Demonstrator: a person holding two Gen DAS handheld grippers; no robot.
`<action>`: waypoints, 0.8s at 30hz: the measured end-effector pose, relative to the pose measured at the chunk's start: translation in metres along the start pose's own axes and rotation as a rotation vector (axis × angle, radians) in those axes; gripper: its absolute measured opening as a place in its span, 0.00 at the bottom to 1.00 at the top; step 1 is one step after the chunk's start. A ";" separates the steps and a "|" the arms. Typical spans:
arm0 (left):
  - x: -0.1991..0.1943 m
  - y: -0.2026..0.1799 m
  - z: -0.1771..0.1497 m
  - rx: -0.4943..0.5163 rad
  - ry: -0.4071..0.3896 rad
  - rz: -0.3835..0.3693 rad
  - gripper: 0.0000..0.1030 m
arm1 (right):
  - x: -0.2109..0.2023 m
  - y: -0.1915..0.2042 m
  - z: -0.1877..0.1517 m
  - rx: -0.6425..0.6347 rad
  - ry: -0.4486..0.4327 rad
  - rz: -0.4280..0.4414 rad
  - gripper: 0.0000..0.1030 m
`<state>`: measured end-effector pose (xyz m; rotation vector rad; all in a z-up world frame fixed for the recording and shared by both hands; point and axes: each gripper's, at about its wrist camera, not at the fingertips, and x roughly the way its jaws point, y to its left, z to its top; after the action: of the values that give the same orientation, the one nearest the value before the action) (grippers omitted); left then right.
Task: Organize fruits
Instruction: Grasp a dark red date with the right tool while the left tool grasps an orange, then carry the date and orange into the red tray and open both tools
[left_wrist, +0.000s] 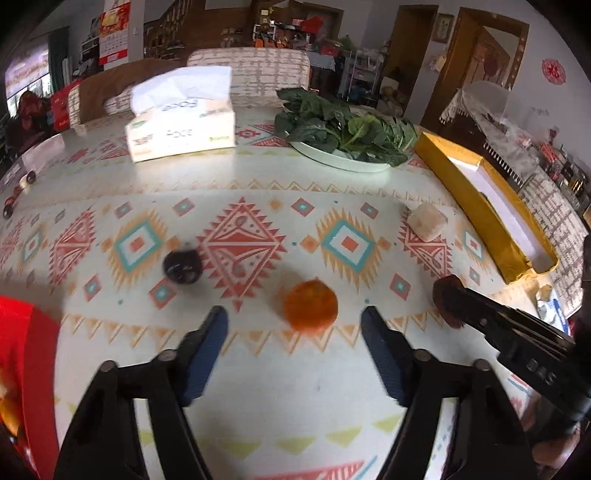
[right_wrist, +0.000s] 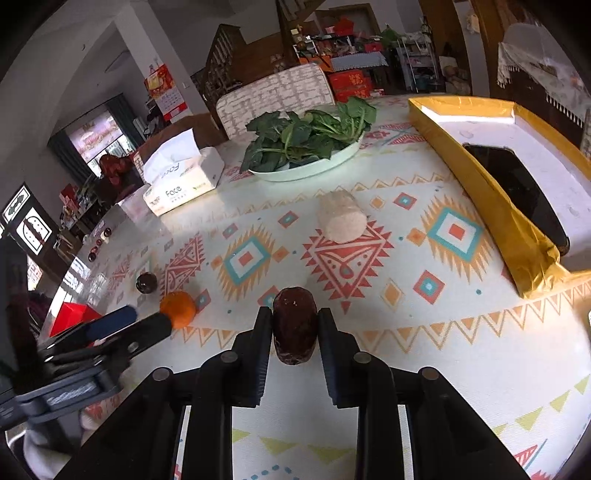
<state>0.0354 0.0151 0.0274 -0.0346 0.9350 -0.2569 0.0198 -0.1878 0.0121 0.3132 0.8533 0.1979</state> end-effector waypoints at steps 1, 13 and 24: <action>0.006 -0.002 0.001 0.006 0.011 0.008 0.59 | 0.000 -0.002 0.000 0.008 0.003 0.000 0.27; -0.010 -0.008 -0.010 0.040 -0.046 0.030 0.30 | -0.004 0.001 -0.001 -0.002 -0.006 0.017 0.27; -0.105 0.057 -0.050 -0.137 -0.170 0.013 0.30 | -0.002 0.007 -0.008 -0.007 -0.008 0.066 0.26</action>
<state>-0.0529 0.0987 0.0728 -0.1744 0.7817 -0.1747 0.0119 -0.1807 0.0112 0.3352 0.8348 0.2609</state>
